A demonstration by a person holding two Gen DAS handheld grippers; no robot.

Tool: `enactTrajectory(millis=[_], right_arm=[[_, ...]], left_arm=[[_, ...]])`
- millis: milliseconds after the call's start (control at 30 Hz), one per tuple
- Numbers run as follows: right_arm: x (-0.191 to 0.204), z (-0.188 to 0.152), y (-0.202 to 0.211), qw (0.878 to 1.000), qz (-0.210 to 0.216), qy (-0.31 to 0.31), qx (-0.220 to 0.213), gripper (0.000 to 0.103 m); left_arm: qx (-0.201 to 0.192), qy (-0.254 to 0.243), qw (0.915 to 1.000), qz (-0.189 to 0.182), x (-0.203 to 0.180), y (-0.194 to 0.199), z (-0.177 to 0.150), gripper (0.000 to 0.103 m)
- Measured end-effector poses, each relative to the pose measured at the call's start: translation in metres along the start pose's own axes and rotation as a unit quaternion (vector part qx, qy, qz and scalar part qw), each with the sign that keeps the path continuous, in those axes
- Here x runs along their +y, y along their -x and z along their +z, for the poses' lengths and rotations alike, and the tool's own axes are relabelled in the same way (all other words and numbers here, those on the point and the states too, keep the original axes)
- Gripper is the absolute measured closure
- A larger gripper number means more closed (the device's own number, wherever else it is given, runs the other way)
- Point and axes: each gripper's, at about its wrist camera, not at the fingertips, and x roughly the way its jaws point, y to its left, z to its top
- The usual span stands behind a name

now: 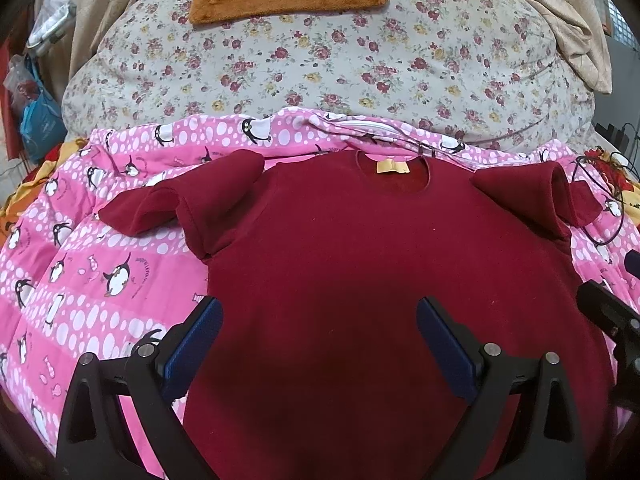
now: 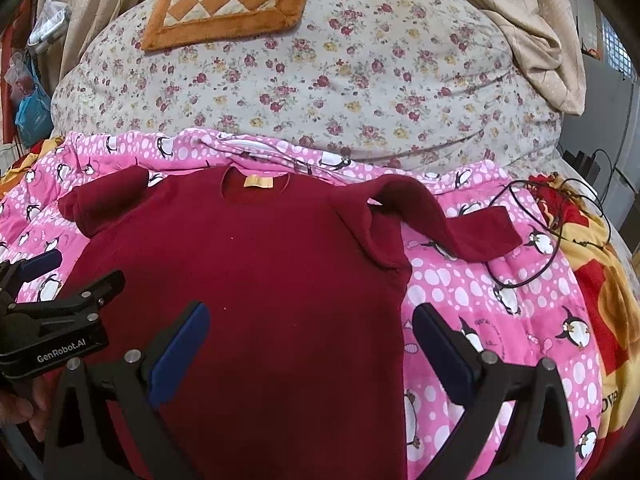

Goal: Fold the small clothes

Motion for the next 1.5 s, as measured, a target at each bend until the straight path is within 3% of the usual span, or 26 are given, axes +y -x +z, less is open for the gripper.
enactTrajectory(millis=[967, 1267, 1500], right_arm=[[-0.002, -0.002, -0.002, 1.0, 0.007, -0.005, 0.007, 0.0], [-0.002, 0.0, -0.009, 1.0, 0.009, -0.004, 0.008, 0.0], [0.026, 0.029, -0.034, 0.998, -0.007, 0.053, -0.034, 0.0]], left_arm=[[0.006, -0.002, 1.0, -0.002, -0.003, -0.003, -0.001, 0.014], [0.007, -0.01, 0.9999, 0.011, -0.003, -0.009, -0.002, 0.014], [0.023, -0.011, 0.9996, -0.01, 0.007, -0.023, 0.024, 0.02]])
